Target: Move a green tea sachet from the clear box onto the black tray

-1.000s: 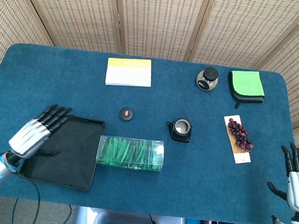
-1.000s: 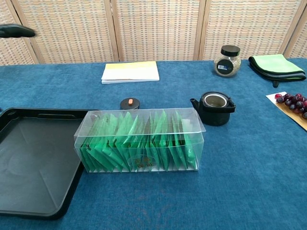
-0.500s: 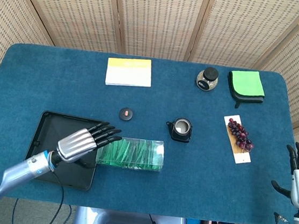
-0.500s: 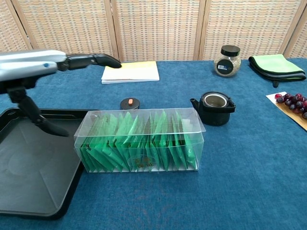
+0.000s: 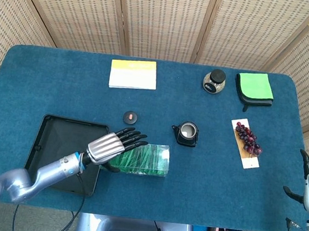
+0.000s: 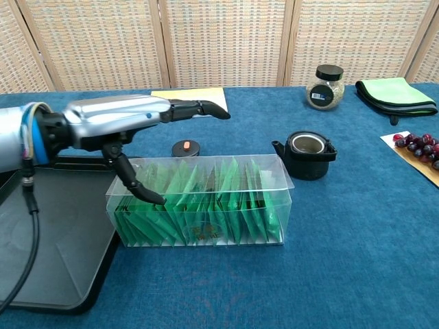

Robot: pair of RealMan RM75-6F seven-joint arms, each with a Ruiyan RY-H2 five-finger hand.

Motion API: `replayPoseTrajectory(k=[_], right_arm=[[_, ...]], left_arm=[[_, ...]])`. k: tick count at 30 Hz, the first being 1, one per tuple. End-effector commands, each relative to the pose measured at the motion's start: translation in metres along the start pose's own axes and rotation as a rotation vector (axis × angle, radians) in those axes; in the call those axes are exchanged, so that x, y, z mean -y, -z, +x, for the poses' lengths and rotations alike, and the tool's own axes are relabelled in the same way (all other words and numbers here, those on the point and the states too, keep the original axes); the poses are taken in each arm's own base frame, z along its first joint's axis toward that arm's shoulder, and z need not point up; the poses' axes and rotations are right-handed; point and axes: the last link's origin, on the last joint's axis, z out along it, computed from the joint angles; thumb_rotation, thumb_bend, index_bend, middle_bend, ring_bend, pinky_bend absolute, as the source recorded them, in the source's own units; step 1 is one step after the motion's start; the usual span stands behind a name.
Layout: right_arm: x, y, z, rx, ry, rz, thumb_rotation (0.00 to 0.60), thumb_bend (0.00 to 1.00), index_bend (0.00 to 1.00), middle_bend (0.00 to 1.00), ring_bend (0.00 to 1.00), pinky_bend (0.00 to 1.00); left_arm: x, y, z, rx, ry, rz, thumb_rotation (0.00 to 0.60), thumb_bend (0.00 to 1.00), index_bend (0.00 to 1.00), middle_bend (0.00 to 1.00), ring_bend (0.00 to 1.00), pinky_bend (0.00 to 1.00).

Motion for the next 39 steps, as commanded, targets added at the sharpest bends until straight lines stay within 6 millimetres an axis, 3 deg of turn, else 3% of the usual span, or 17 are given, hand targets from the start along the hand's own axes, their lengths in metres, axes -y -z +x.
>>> replayPoseTrajectory(k=[1, 7, 11, 16, 27, 31, 39], right_arm=[[0.000, -0.001, -0.001, 0.004, 0.002, -0.003, 0.600, 0.00, 0.00, 0.00, 0.00, 0.00], [-0.001, -0.002, -0.002, 0.010, 0.004, -0.008, 0.600, 0.00, 0.00, 0.00, 0.00, 0.00], [-0.002, -0.002, -0.003, 0.013, 0.003, -0.010, 0.600, 0.00, 0.00, 0.00, 0.00, 0.00], [-0.003, -0.002, -0.003, 0.013, 0.003, -0.012, 0.600, 0.00, 0.00, 0.00, 0.00, 0.00], [-0.003, -0.003, -0.004, 0.015, 0.006, -0.012, 0.600, 0.00, 0.00, 0.00, 0.00, 0.00], [-0.001, -0.003, -0.005, 0.017, 0.008, -0.008, 0.600, 0.00, 0.00, 0.00, 0.00, 0.00], [-0.001, -0.005, -0.008, 0.025, 0.016, -0.009, 0.600, 0.00, 0.00, 0.00, 0.00, 0.00]], left_arm=[[-0.001, -0.007, -0.002, 0.011, -0.003, -0.001, 0.600, 0.10, 0.00, 0.00, 0.00, 0.00], [-0.003, -0.015, -0.006, 0.022, 0.004, -0.002, 0.600, 0.12, 0.07, 0.00, 0.00, 0.00], [-0.001, -0.017, -0.005, 0.012, 0.006, 0.006, 0.600, 0.27, 0.13, 0.00, 0.00, 0.00], [-0.001, -0.019, -0.005, 0.009, 0.012, 0.011, 0.600, 0.36, 0.18, 0.00, 0.00, 0.00], [0.012, -0.020, 0.032, -0.117, 0.067, 0.062, 0.600, 0.36, 0.21, 0.00, 0.00, 0.00], [0.026, -0.027, 0.047, -0.132, 0.098, 0.119, 0.600, 0.36, 0.21, 0.00, 0.00, 0.00], [0.056, -0.047, 0.052, -0.113, 0.159, 0.230, 0.600, 0.36, 0.21, 0.00, 0.00, 0.00]])
